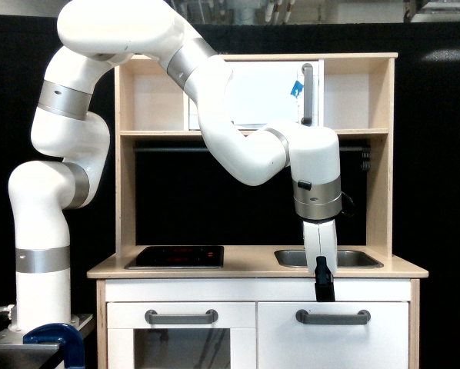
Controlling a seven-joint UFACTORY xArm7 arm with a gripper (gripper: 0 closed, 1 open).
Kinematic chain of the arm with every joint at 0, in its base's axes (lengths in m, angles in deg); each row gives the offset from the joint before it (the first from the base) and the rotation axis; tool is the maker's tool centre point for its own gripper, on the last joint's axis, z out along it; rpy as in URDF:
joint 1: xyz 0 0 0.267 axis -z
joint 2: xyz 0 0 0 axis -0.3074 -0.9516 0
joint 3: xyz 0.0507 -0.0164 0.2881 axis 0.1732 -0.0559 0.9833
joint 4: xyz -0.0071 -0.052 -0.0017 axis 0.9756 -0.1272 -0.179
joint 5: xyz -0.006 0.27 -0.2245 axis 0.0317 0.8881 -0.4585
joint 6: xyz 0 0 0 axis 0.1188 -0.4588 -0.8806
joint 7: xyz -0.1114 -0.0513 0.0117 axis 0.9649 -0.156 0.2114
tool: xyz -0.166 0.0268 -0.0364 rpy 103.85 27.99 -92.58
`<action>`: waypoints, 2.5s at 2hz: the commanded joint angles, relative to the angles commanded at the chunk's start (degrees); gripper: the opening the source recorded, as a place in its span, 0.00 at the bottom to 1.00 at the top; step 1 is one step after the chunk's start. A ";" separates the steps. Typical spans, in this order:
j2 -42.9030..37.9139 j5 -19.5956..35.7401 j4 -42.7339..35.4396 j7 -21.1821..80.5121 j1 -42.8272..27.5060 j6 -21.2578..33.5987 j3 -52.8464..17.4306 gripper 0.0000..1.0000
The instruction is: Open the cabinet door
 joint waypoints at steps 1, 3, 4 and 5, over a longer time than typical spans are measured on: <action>-2.38 0.07 -2.25 4.57 0.86 1.54 0.97 1.00; -3.60 0.69 -2.54 15.57 2.54 1.00 2.87 1.00; -6.04 2.37 -1.35 16.21 1.42 -3.38 4.56 1.00; -10.52 3.29 -2.77 14.67 -0.97 -8.40 6.95 1.00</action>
